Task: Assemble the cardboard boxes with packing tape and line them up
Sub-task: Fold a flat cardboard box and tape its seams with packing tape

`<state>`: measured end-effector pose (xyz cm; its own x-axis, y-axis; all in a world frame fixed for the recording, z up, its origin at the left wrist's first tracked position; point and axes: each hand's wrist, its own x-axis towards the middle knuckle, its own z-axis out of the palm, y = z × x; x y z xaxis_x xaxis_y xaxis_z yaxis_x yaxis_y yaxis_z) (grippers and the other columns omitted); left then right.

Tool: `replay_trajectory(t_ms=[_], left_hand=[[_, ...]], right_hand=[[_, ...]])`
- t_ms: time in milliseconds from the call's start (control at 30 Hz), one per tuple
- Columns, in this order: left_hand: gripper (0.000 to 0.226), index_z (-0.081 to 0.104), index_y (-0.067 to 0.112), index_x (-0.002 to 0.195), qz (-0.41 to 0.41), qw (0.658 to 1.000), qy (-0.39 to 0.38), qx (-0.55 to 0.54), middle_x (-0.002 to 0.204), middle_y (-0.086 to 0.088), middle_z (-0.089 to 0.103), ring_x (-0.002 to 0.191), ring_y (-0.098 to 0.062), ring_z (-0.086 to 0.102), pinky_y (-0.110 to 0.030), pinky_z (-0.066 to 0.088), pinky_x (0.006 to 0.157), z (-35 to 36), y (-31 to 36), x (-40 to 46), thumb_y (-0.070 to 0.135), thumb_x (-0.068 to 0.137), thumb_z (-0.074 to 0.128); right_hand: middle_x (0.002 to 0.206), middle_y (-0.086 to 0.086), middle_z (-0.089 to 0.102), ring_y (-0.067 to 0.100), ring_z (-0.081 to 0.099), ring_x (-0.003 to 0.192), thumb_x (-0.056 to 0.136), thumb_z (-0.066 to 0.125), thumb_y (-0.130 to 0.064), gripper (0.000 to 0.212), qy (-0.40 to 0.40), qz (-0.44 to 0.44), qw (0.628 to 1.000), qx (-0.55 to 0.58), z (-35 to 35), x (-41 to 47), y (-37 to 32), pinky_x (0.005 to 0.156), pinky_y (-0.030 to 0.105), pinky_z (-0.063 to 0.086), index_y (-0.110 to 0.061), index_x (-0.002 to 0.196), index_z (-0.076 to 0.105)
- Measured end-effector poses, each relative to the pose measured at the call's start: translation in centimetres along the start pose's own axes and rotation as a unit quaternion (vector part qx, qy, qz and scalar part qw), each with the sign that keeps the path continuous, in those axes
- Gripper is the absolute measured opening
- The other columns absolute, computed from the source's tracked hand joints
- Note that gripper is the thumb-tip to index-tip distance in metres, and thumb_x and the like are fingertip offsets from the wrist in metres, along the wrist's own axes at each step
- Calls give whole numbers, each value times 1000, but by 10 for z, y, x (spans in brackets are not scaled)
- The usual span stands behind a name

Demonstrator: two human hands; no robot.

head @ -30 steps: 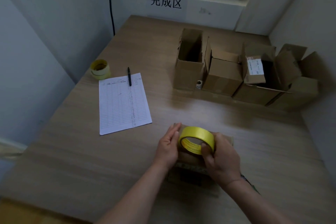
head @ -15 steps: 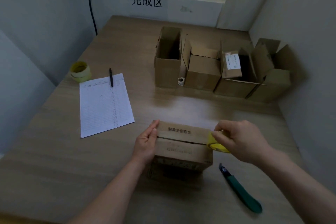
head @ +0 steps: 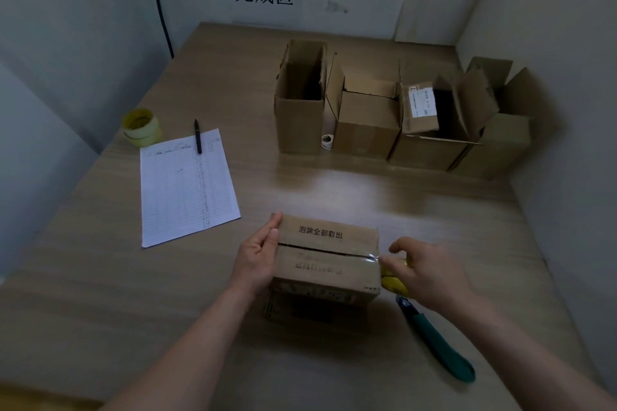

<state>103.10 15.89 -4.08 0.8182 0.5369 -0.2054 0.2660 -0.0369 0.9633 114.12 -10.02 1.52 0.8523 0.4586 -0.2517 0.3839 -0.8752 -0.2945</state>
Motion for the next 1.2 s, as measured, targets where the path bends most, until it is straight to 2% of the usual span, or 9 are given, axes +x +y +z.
replay_trajectory(t_ms=[167,267,400,567,833,933,1000,1100,1200], left_hand=[[34,56,19,135,13,1000,4,12,139,11,48,131,1,41,3,32,94,0,0,0,16,102,47],[34,57,21,134,18,999,-8,41,143,8,49,130,2,42,2,32,96,0,1,3,16,101,50],[36,54,32,136,30,986,-57,154,144,9,51,127,-1,47,-10,38,98,-4,17,18,23,101,50],[50,26,41,149,55,881,-39,468,131,-3,58,115,-30,55,-39,46,88,23,50,47,49,101,34],[59,25,32,151,146,835,-136,512,139,-7,48,121,-32,43,-39,37,101,56,45,79,54,98,38],[52,33,27,151,143,915,-175,335,148,-3,47,133,-24,43,-32,32,110,53,55,95,33,101,46],[52,35,19,150,102,978,-113,143,154,-2,37,141,-14,33,-27,25,116,47,61,89,23,100,50],[44,50,18,138,89,992,48,79,137,1,48,127,-11,46,-35,37,111,33,50,42,25,95,58],[40,55,28,107,44,994,81,64,99,4,59,86,-8,60,-34,53,78,16,25,-34,52,75,62]], right_hand=[[154,-10,37,11,37,137,92,58,-50,73,27,-68,994,80,4,5,6,111,35,35,-39,153,21],[164,-7,10,14,10,150,81,54,-68,90,-37,-171,984,38,-4,9,-11,119,38,18,-46,153,5],[160,0,10,25,18,143,63,64,-76,114,-106,-172,976,-80,5,9,-37,115,40,27,-47,151,-3],[130,1,31,21,35,111,62,55,-81,109,-31,-36,997,-65,31,-14,-73,92,35,43,-43,149,3],[132,2,21,21,32,110,65,48,-89,106,-91,25,996,-1,33,-24,-84,92,38,43,-53,145,-10],[128,3,25,23,36,111,63,50,-90,107,-95,44,994,19,30,-21,-90,94,42,44,-54,144,-10],[127,3,26,24,39,111,63,48,-91,108,-92,57,994,24,34,-19,-95,94,44,45,-53,145,-11],[136,7,30,32,44,122,74,43,-85,98,-131,66,987,60,33,-10,-94,102,45,42,-51,149,-10],[153,7,39,29,46,133,93,40,-65,75,-170,25,978,116,25,4,-86,111,42,38,-47,153,-2]])
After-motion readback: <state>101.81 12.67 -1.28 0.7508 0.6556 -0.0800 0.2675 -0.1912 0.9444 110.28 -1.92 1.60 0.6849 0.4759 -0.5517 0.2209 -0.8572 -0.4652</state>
